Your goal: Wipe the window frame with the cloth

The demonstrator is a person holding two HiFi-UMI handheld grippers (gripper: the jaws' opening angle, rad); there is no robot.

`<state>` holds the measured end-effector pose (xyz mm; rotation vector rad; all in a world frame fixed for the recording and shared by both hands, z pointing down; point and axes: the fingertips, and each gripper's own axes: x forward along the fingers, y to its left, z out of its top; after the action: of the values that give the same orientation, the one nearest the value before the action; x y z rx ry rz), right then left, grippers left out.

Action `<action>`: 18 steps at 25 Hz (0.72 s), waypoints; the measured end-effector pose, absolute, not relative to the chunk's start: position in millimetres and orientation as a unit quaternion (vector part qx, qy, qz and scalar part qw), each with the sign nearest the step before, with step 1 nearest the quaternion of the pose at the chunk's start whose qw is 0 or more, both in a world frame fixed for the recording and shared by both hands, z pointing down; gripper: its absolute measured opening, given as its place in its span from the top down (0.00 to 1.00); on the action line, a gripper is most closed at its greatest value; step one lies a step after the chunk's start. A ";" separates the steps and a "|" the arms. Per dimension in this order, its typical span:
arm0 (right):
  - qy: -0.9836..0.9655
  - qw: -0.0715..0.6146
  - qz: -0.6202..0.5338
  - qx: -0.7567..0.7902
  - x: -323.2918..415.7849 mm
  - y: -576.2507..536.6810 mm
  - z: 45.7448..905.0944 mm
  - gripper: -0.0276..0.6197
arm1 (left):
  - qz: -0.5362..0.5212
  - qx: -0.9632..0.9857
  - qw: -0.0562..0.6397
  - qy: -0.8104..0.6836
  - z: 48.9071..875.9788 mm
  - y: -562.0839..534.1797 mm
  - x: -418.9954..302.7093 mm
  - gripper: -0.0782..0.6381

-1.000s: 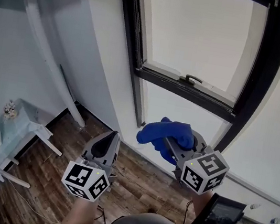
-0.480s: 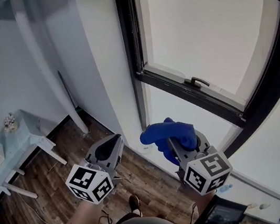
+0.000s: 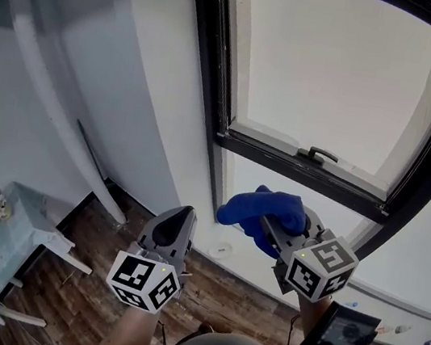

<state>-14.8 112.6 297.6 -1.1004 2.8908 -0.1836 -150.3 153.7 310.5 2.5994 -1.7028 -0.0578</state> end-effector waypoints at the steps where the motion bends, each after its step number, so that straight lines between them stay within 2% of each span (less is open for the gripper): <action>1: 0.931 0.019 -0.059 -0.359 -22.7 106.6 297.4 0.76 | -0.021 0.838 0.016 -0.545 310.4 146.6 -157.5 0.88; 9: 0.925 0.004 -0.058 -0.375 -74.2 62.4 302.6 0.76 | -0.037 0.845 0.028 -0.532 317.1 92.8 -204.8 0.88; 18: 0.920 0.005 -0.047 -0.390 -75.3 -8.7 297.7 0.76 | -0.031 0.850 0.019 -0.525 315.2 15.3 -200.6 0.88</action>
<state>-75.3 -8.7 297.7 -1.2210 2.8810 -0.1484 -200.6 15.3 315.2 2.6408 -1.6296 -0.0956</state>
